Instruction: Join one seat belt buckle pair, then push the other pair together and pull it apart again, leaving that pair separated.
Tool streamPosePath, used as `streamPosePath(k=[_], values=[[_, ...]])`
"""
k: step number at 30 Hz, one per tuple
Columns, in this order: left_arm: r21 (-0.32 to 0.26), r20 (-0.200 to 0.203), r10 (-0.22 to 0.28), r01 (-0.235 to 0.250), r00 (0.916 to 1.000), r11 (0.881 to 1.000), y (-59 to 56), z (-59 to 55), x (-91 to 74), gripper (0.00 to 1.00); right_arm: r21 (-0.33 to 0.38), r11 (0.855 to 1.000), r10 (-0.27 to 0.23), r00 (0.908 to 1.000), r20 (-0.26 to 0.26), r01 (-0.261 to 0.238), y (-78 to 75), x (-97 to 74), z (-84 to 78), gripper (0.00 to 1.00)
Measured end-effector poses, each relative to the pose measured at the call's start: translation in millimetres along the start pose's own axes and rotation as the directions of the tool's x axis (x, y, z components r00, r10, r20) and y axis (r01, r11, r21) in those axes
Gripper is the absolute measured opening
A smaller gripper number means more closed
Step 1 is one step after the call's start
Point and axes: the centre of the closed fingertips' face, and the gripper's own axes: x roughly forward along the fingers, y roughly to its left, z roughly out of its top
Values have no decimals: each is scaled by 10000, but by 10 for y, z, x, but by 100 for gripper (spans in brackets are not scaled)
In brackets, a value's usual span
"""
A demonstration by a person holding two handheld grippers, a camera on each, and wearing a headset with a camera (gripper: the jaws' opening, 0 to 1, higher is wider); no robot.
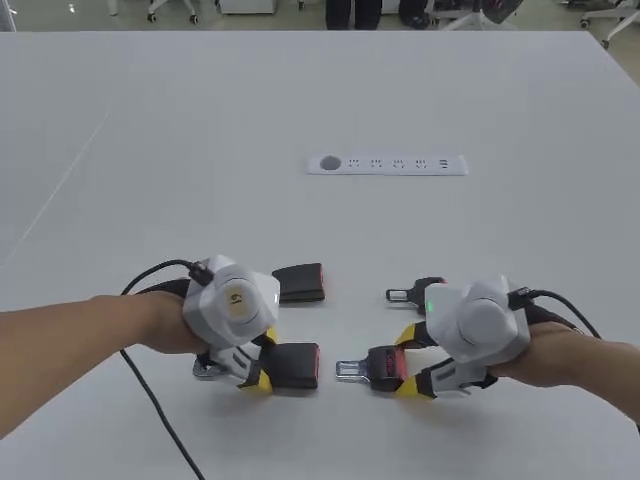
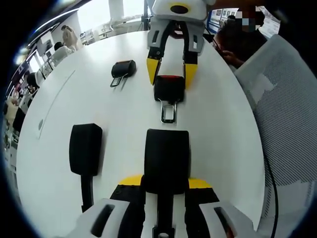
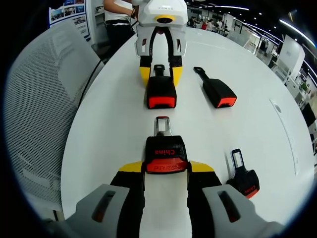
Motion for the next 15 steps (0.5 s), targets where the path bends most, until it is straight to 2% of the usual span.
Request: streamPosePath(k=[15], values=[[-90,-73,-44,43,10000,9999,-3,3,-3,30,109,9999,72,9999,76,-73,5,144,213,31]])
